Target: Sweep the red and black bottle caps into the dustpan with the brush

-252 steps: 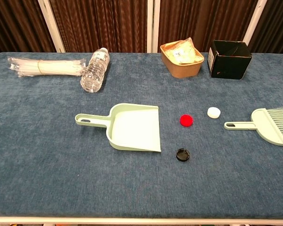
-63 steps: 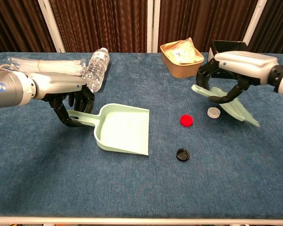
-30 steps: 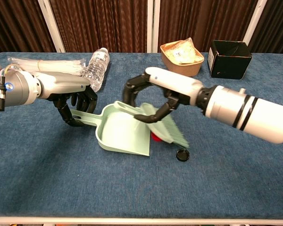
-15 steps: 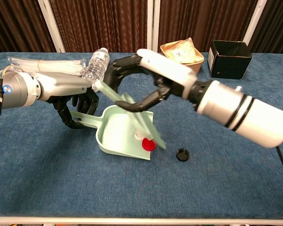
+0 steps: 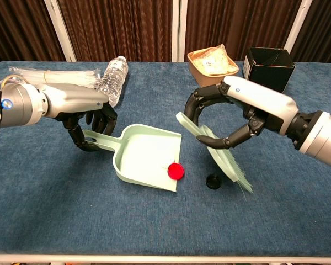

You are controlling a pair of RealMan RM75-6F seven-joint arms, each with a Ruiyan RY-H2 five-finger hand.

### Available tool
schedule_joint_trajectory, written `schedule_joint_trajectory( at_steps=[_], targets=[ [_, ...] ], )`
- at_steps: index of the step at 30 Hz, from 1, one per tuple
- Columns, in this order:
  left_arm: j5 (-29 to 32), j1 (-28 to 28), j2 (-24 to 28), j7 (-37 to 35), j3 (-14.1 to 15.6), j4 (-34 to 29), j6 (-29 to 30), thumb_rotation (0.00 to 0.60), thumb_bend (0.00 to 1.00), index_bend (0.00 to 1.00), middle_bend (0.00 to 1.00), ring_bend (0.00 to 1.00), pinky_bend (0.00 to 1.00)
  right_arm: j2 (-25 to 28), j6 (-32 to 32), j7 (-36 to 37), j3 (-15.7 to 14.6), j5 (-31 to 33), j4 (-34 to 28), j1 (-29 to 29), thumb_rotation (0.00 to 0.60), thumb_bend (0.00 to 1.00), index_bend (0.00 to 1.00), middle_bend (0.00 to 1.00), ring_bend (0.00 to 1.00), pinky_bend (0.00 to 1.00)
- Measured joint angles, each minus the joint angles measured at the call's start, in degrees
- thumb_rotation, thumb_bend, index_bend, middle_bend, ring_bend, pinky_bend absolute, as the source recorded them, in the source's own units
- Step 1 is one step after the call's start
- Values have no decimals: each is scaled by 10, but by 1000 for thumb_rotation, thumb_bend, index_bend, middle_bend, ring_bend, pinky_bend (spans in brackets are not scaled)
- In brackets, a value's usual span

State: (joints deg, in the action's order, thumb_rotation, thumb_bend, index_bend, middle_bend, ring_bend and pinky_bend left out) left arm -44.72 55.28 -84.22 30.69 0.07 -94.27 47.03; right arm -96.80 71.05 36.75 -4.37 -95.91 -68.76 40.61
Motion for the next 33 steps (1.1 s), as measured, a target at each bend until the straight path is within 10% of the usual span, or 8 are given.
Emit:
schedule_joint_trajectory(
  at_steps=[33],
  targets=[
    [28,12,-4,-2,2,-9,1,587,381,555,546,420,364,-246,28,74,123,20,188,58,600,533,810,688,333,153]
  ],
)
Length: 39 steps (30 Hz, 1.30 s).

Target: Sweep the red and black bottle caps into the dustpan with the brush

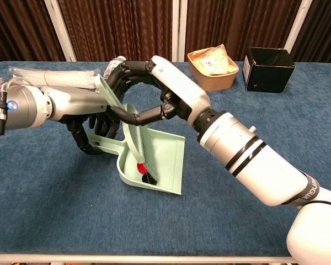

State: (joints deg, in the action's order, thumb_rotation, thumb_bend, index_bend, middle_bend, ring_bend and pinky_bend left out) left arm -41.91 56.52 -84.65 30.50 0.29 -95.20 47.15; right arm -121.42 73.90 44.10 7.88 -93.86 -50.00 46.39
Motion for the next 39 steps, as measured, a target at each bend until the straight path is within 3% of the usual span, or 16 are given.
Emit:
schedule_joint_trajectory(
  at_steps=[4,10,14,20,23,28,33,36,39],
  targets=[
    [-1,-1,2,1,0,-3,9,584,381,493,535,420,363,21,6,-6,-5,-5,-10,-3,600,534,810,688,333,153],
    [-2,-6,8,-4,-3,-9,20,584,357,331,459,417,363,100,16,-41,-23,-16,-46,-18,600,531,809,688,326,145],
    [-9,-12,12,-14,-8,-13,28,593,343,248,368,369,363,185,5,-83,-39,-18,-88,-30,600,530,808,688,322,144],
    [-27,-33,24,-46,-21,-18,54,600,309,225,317,309,363,322,-55,-188,-71,-14,-157,-40,600,525,779,685,301,113],
    [-44,-51,29,-68,-28,-19,80,600,267,225,317,296,350,370,-106,-247,-84,-2,-186,-40,600,455,676,623,230,64],
    [-86,-94,41,-108,-37,-14,145,600,219,225,317,273,315,394,-174,-359,-97,29,-215,-41,600,299,318,374,32,0],
    [-121,-143,75,-154,-40,-9,186,600,199,225,317,273,302,396,-229,-452,-101,84,-235,-48,600,151,42,183,0,0],
    [-142,-177,90,-182,-35,-4,211,600,190,225,317,273,299,398,-232,-472,-98,107,-245,-60,600,101,0,102,0,0],
    [-161,-213,100,-204,-27,10,243,600,187,225,317,273,288,406,-213,-468,-92,112,-253,-72,600,98,0,106,0,0]
  ],
)
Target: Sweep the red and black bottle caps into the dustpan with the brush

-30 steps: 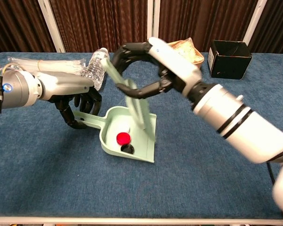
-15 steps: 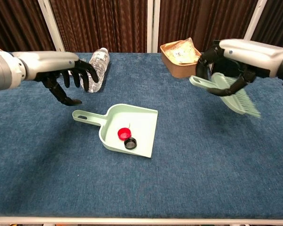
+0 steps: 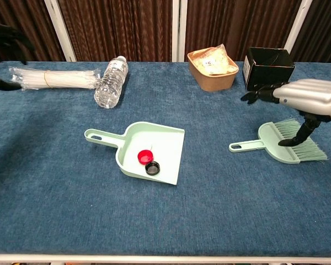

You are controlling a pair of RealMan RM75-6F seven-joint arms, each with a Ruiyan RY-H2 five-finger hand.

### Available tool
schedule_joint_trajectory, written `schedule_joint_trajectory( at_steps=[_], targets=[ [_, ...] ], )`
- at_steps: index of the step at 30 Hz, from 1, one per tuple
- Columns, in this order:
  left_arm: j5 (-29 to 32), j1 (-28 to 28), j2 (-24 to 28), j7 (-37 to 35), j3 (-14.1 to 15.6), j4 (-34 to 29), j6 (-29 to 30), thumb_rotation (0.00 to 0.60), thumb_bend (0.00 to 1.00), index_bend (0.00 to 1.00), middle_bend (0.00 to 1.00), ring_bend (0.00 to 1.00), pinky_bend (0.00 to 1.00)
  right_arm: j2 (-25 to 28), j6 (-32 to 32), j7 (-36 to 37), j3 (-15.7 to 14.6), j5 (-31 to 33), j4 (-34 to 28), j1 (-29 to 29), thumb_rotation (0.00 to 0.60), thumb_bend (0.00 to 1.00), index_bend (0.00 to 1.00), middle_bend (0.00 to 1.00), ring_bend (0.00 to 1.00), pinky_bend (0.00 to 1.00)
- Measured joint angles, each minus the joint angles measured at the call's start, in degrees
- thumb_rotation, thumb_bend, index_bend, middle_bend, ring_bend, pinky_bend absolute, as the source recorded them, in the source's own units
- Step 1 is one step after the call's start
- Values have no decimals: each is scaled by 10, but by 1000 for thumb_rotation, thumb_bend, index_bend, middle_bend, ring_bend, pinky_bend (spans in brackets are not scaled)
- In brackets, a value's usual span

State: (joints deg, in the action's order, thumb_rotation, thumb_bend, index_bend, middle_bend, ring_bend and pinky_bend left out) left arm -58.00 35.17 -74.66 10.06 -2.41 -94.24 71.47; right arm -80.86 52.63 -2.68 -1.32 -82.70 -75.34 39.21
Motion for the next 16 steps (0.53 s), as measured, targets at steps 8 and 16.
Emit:
schedule_joint_trajectory(
  at_steps=[8,16],
  targets=[
    [-44,-111,22,-78,24,56,90,600,185,240,317,248,230,59,151,36,12,0,-20,-85,600,217,10,192,0,0],
    [-87,-215,47,-110,56,62,169,600,186,242,315,234,208,130,320,85,4,-10,-58,-213,600,220,28,203,0,0]
  ],
)
